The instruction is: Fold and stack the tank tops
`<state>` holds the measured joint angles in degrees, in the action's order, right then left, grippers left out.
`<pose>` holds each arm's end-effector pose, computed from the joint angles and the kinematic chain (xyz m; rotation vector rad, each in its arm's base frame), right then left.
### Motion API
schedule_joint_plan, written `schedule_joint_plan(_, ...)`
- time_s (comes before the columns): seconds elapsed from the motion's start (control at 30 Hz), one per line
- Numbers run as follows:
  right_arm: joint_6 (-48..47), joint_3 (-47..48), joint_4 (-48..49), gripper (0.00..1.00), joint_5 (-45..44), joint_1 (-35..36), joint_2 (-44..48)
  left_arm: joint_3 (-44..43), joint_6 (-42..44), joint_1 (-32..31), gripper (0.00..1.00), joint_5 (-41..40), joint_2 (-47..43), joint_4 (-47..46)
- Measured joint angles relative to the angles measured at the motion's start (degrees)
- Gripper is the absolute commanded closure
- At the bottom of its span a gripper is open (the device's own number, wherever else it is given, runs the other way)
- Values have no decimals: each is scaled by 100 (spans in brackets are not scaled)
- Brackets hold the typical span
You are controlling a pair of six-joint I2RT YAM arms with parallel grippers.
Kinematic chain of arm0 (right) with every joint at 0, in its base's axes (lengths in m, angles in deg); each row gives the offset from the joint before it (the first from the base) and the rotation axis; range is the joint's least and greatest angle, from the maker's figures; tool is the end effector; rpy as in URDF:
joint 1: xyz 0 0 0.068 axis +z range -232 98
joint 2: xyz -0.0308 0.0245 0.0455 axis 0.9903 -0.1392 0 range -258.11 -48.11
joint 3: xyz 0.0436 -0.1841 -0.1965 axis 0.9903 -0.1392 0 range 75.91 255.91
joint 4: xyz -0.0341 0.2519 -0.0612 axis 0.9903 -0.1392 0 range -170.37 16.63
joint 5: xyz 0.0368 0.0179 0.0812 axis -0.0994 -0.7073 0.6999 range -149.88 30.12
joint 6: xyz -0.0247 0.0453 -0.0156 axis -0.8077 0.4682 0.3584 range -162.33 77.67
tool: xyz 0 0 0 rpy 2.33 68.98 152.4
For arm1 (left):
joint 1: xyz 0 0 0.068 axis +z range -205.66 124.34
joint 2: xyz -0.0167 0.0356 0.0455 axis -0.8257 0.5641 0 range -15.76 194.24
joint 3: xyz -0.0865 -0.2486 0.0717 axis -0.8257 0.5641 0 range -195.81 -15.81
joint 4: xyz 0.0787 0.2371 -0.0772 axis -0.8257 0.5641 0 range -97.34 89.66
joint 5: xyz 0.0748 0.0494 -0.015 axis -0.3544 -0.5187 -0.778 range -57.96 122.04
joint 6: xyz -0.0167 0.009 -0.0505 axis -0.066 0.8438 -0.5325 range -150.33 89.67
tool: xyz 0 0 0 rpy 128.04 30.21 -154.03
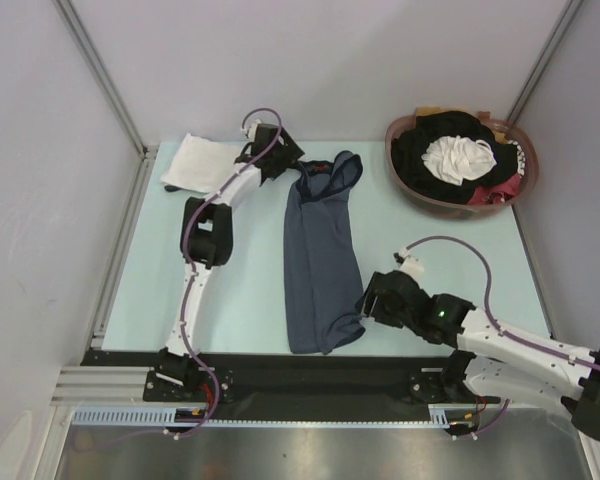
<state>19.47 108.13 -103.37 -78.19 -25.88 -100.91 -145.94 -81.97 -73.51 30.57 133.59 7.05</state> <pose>0.1092 0.1426 0.2106 0.2646 2.4569 0.5525 0.5613 -0.1799 0.1633 -0.6643 2.1343 -0.6591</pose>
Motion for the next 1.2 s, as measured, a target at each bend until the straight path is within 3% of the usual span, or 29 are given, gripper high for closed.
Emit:
schedule_joint_plan(0.17,-1204,223,223,39,505,-1528,-125,343,431,310,8,323,-697,175)
schedule_joint_plan(0.3,-2238,649,817,43,1379,-2758,-1078,1147,951,516,6,800,-1698,313)
schedule_joint_plan(0.47,-2983,1360,1565,46,2260,-3366,-2450,3965,1270,514,4,1132,-3910,-186)
schedule_joint_plan(0.6,-3161,2308,2024,45,2704,-3491,-3709,5466,1294,417,7,1388,-4894,-603)
schedule_joint_plan(0.73,-3193,3082,2430,49,2909,-3497,-4730,6251,1298,212,11,1434,-4992,-850)
schedule_joint_plan(0.87,-3206,3797,2516,54,2986,-3506,-5630,6763,1296,-92,35,1453,-4946,-981)
schedule_joint_plan(0.9,-3215,3978,2520,55,2981,-3508,-5842,6776,1283,-142,36,1488,-4872,-1040)
schedule_joint_plan(1.2,-3340,4924,2417,58,2938,-3617,-6817,6367,1294,-179,34,1617,-3766,-1416)
